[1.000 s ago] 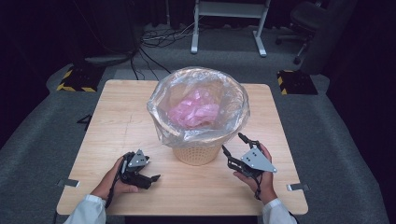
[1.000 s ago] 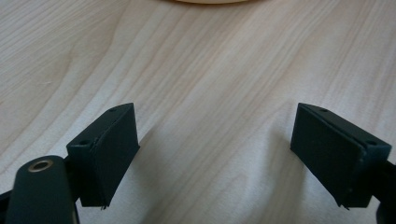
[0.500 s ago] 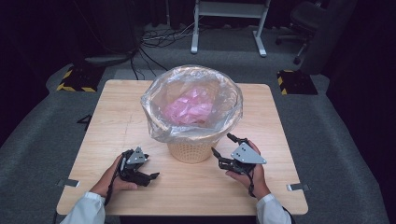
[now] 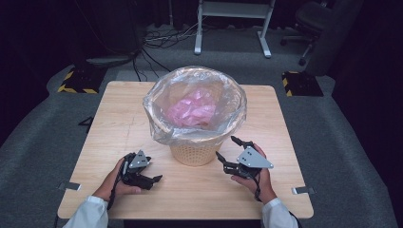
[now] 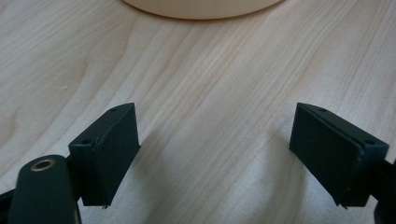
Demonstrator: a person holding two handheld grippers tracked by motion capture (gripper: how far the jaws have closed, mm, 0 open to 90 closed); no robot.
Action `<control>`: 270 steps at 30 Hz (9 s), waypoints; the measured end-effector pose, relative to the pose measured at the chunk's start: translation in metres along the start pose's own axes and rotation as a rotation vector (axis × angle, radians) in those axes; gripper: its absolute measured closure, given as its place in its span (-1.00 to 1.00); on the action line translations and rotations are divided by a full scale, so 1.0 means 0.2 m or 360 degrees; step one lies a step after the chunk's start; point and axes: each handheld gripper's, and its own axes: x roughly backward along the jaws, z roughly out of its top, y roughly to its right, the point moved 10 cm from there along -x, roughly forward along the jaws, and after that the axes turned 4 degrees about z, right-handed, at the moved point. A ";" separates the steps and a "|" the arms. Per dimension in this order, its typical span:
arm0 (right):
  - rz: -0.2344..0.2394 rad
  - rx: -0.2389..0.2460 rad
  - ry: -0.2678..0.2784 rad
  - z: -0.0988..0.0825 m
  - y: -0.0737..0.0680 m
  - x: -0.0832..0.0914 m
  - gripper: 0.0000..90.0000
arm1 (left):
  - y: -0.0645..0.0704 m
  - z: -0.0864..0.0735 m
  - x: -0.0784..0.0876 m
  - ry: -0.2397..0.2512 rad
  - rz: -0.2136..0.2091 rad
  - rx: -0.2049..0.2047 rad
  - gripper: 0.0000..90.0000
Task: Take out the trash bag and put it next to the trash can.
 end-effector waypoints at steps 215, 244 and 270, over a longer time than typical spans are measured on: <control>-0.0714 0.0891 0.0544 0.67 -0.06 0.41 0.30 | 0.51 1.08 0.72 0.1399 0.0568 -0.0659 0.98; -0.0542 0.0659 0.0418 0.48 -0.02 0.36 0.13 | 0.32 0.87 0.75 0.1607 -0.0116 -0.0082 0.99; -0.0404 0.0732 0.0382 0.52 -0.08 0.31 -0.10 | 0.41 1.00 0.72 0.1604 -0.0013 -0.0129 0.99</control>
